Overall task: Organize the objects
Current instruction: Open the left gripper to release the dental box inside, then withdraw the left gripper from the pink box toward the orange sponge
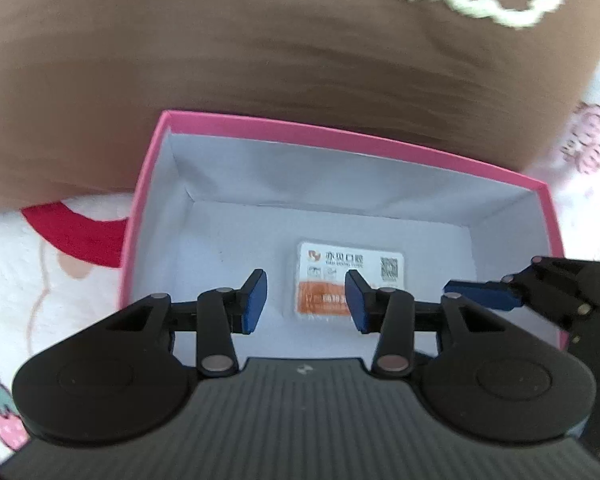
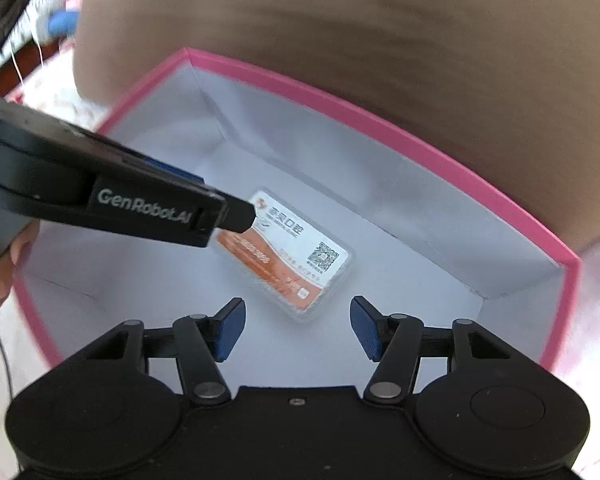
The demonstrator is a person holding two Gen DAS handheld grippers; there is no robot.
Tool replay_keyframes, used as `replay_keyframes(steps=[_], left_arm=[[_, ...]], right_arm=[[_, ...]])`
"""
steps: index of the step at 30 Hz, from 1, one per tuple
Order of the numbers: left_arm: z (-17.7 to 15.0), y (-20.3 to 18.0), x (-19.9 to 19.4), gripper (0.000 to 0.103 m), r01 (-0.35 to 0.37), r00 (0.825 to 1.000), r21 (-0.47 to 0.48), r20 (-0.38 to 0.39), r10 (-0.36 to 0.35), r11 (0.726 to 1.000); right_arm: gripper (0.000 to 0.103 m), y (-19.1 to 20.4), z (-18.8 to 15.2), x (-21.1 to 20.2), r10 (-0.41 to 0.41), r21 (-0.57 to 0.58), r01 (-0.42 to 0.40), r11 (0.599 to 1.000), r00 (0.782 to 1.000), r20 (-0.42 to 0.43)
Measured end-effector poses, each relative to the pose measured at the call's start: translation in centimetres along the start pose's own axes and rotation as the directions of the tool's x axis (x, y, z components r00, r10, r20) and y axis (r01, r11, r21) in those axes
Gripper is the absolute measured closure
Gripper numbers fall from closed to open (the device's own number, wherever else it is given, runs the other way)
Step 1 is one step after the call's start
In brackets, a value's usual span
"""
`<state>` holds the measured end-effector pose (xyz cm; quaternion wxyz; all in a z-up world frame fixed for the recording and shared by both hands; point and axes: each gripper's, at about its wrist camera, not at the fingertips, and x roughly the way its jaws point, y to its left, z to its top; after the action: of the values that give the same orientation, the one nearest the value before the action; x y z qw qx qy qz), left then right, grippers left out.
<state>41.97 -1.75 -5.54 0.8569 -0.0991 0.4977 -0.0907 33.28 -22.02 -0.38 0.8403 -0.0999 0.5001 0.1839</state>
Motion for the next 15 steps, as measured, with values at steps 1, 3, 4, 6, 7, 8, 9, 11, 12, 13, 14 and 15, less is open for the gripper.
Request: replay_keyframes(steps=[1,3,4,6,7,8,9,11,12,13,14,15], left_arm=[[-0.4,-0.1,-0.5,0.058,-0.002,1.0,0.01,0.006,0.002,1.0],[-0.6,-0.6,-1.1,0.057,0.0,1.0,0.008,0.005,0.0,1.0],[-0.8,-0.8,-1.5,0.057,0.002,1.0,0.007,-0.001,-0.002,1.0],[-1.2,-1.0,-2.5,0.057,0.004,1.0,0.009,-0.011,-0.004,1.0],[-1.3,-1.1,-2.9,0.057,0.005,1.0,0.009,-0.009,-0.005,1.0],[-1.3,-1.3,-3.3,0.056,0.01,1.0,0.012,-0.007,-0.01,1.0],[-1.6,-1.4,-3.8,0.056,0.019,1.0,0.015,-0.006,-0.019,1.0],[-1.7,-1.0,-4.7,0.054,0.029,1.0,0.019,-0.002,-0.029,0.999],[-2.0,-1.0,-5.3,0.054,0.031,1.0,0.025,0.0,-0.031,0.999],[-2.2,-1.0,-5.8,0.052,0.031,1.0,0.031,0.001,-0.031,0.999],[-2.4,-1.1,-6.3,0.052,0.031,1.0,0.038,0.0,-0.031,0.999],[-2.6,-1.1,-6.7,0.051,0.033,0.999,0.044,-0.003,-0.032,0.998]], right_arm=[[0.04,0.2,-0.4,-0.9,0.002,0.009,-0.002,1.0,1.0,0.023],[0.04,-1.6,2.3,-0.4,0.005,0.018,-0.006,1.0,0.998,0.055],[0.04,-1.3,2.1,-1.0,0.011,0.029,-0.013,1.0,0.998,0.069],[0.04,-1.7,1.2,-2.3,0.02,0.04,-0.023,0.999,0.996,0.088],[0.04,-2.0,1.0,-2.7,0.017,0.04,-0.021,0.999,0.995,0.101],[0.04,-1.2,1.7,-2.3,0.017,0.037,-0.021,0.999,0.994,0.111],[0.04,-0.9,1.6,-2.8,0.015,0.032,-0.019,0.999,0.992,0.122],[0.04,-0.7,1.2,-3.4,0.01,0.033,-0.015,0.999,0.99,0.138],[0.04,-0.7,0.9,-3.8,0.011,0.035,-0.016,0.999,0.99,0.144],[0.04,-0.4,0.6,-4.4,0.005,0.038,-0.01,0.999,0.988,0.153],[0.04,-0.8,0.4,-3.6,0.0,0.041,-0.007,0.999,0.987,0.16],[0.04,-0.6,0.1,-4.0,-0.005,0.043,-0.002,0.999,0.986,0.167]])
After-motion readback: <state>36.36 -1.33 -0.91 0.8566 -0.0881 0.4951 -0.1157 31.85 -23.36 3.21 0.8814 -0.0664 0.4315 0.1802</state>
